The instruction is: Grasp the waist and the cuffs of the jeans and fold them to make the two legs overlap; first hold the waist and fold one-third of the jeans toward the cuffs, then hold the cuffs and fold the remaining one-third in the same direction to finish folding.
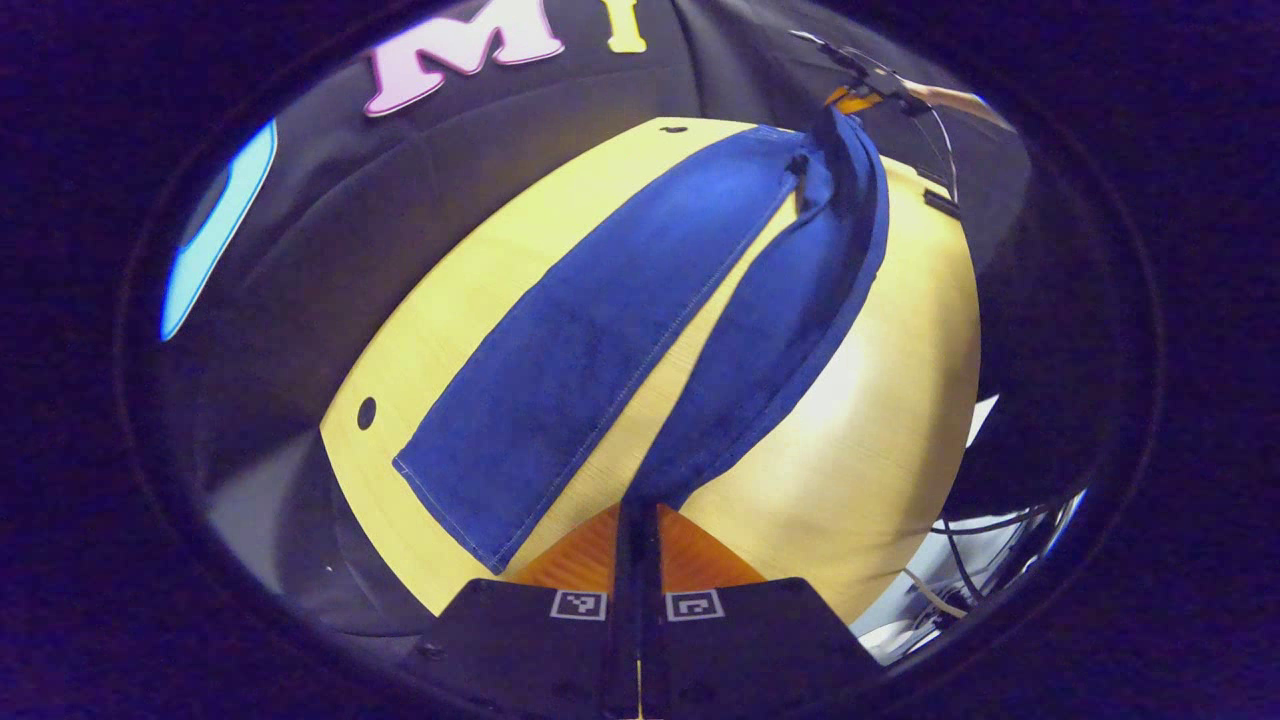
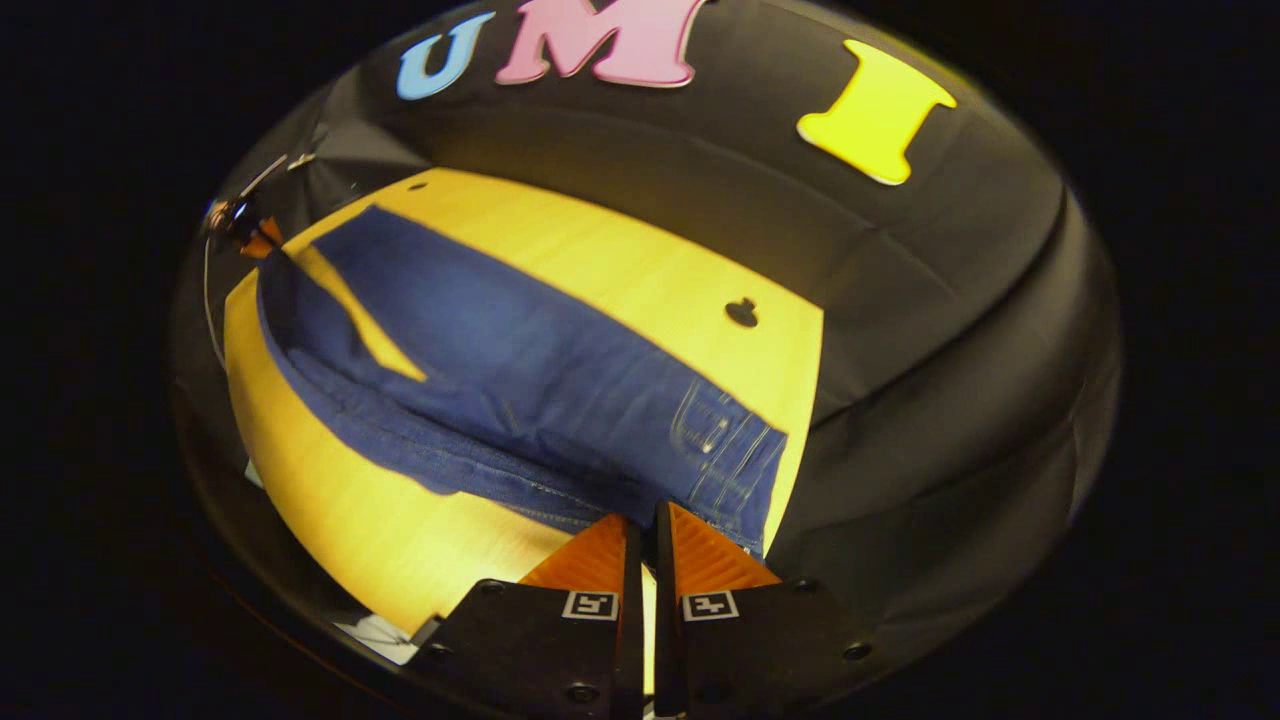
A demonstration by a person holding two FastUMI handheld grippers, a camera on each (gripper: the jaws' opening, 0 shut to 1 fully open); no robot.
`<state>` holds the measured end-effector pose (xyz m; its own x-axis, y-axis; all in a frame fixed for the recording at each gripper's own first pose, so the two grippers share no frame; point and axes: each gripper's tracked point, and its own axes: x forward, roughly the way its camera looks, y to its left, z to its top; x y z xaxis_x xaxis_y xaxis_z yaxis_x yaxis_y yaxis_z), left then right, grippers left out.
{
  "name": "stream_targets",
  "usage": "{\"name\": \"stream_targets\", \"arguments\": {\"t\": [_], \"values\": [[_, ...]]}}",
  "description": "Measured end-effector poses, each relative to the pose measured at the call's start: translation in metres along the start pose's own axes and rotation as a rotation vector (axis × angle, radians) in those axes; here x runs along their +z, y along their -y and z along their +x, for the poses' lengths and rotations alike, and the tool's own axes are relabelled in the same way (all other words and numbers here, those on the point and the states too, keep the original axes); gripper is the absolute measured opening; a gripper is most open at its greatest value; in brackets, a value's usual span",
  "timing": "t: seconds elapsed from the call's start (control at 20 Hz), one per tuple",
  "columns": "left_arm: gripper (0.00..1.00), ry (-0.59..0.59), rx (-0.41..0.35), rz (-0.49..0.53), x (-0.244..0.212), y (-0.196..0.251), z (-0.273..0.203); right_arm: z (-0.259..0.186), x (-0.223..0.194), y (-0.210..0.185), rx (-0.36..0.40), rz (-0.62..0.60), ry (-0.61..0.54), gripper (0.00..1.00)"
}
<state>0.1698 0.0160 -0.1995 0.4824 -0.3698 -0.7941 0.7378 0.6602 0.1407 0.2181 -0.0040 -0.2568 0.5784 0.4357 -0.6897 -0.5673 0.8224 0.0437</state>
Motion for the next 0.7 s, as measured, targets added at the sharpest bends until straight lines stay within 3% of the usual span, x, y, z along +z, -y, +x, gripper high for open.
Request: {"name": "stream_targets", "arguments": {"t": [0.2, 0.35, 0.6, 0.7], "values": [[0.07, -0.033, 0.039, -0.170, 0.033, -0.060, 0.020, 0.038, 0.052, 0.027, -0.047, 0.134, 0.062, 0.08], [0.07, -0.068, 0.072, -0.273, 0.047, -0.099, 0.048, 0.087, 0.066, 0.045, -0.072, 0.205, 0.042, 0.08], [0.07, -0.188, 0.130, -0.166, 0.055, -0.136, 0.104, 0.174, 0.050, 0.038, -0.074, 0.290, -0.071, 0.08], [0.12, -0.177, 0.216, -0.130, 0.057, -0.161, 0.121, 0.195, 0.040, 0.035, -0.083, 0.294, -0.105, 0.08]]}}
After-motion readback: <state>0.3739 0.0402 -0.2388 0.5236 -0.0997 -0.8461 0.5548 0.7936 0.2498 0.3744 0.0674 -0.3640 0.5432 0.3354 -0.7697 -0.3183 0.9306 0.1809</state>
